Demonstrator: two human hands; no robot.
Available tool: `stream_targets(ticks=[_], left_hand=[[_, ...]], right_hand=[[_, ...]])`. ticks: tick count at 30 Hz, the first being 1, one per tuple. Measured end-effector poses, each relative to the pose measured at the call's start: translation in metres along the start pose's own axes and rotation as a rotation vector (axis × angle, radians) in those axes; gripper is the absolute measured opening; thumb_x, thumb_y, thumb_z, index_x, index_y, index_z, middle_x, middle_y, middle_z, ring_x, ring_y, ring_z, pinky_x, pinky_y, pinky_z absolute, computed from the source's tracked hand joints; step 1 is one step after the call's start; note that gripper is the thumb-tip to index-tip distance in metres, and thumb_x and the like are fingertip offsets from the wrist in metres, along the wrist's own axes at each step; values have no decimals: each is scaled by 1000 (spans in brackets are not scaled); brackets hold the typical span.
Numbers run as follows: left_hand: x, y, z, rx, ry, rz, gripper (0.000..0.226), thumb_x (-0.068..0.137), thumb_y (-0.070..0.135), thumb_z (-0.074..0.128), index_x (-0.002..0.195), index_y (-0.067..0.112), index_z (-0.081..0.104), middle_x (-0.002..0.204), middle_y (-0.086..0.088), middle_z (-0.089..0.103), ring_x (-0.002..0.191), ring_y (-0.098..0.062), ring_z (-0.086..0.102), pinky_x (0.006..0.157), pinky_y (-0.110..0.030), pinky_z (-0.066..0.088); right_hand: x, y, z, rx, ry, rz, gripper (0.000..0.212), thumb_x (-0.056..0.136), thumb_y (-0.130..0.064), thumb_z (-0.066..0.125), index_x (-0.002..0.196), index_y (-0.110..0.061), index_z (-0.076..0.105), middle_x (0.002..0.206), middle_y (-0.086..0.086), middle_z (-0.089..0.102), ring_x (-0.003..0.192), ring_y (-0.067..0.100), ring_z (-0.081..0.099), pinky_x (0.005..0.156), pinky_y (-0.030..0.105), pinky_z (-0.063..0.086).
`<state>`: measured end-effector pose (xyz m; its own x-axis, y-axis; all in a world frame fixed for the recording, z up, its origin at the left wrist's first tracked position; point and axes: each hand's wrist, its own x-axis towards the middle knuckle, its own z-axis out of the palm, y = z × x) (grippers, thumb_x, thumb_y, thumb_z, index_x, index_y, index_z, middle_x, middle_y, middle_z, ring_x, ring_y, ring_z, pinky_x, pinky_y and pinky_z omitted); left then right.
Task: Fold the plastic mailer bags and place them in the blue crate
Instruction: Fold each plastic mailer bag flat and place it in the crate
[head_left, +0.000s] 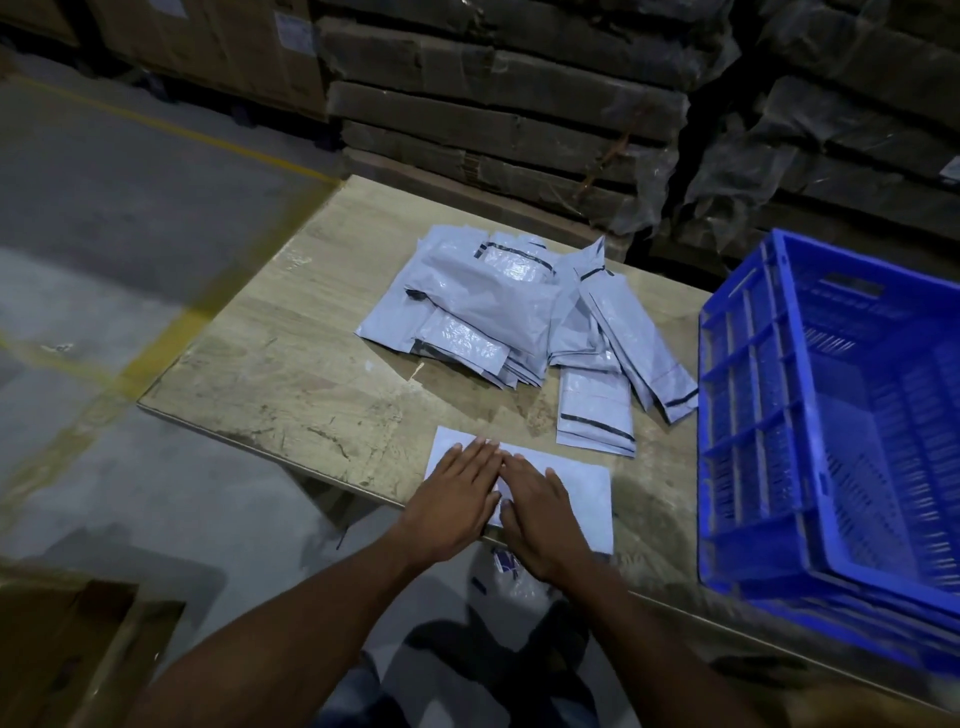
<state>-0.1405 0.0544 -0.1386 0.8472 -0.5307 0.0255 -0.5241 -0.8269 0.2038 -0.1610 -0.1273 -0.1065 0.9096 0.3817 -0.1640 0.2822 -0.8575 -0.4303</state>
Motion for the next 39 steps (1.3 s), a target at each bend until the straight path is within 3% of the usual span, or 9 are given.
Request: stream_targets(ticks=[4,13,17,23,28,30,33,36,39], left_hand=[[-5,2,3,45,-6,-52,62,108,38,22,159,6,35,165,-11,34,154,-27,31,123,-49,31],[-6,-3,-3,68,-28,-50,62,106,43,30,160,13,36,169,-6,29,156,-32,24,124,-51,29],[-9,-6,-4,82,-54,-61,63,107,50,28,161,19,35,170,-3,27,157,-34,20,125,-52,25],[-26,-23,-6,94,-78,-128,70,105,62,22,163,22,27,173,-4,17,159,-36,12,125,-54,23],[-27,-23,-5,109,-112,-138,70,105,62,19,165,25,19,174,-6,7,159,-37,3,126,-57,17],[-27,-24,-4,115,-125,-133,70,105,62,18,166,26,14,174,-6,2,159,-36,-1,126,-57,12],[-27,-27,-4,117,-132,-119,71,106,64,15,166,26,12,174,-10,3,159,-37,-1,125,-55,6],[-27,-29,-7,106,-155,-100,75,104,68,8,166,26,10,173,-14,2,159,-39,-2,127,-56,7],[-27,-30,-11,93,-196,-101,79,99,71,-1,166,29,1,172,-14,-12,157,-38,-14,126,-54,0]], right_hand=[[-5,1,13,-116,71,29,61,105,-45,12,161,-21,17,168,-7,13,155,10,2,124,46,3],[-15,15,13,-263,81,199,64,105,-57,11,162,-28,8,169,-10,0,156,17,-4,122,58,-1],[-23,25,9,-282,40,286,73,100,-69,6,161,-31,-5,166,-12,-17,153,17,-20,121,58,-9],[-38,41,2,-270,33,359,78,96,-76,5,160,-34,-7,166,-2,-24,153,26,-19,123,57,-2],[-33,30,2,-280,47,504,88,90,-79,-4,158,-25,-17,163,8,-30,151,31,-25,117,66,-11],[-27,18,2,-292,100,428,84,95,-75,3,159,-22,-9,167,8,-20,153,32,-19,118,67,-6],[-8,2,7,-331,34,135,74,103,-65,13,162,-22,9,170,2,-2,155,31,-4,117,71,3],[-1,9,10,-326,-42,103,68,101,-68,8,160,-36,-4,166,-11,-18,154,24,-16,117,68,-5],[-19,29,8,-311,-1,180,74,97,-76,8,158,-39,-11,166,-8,-22,153,22,-22,120,62,-7]])
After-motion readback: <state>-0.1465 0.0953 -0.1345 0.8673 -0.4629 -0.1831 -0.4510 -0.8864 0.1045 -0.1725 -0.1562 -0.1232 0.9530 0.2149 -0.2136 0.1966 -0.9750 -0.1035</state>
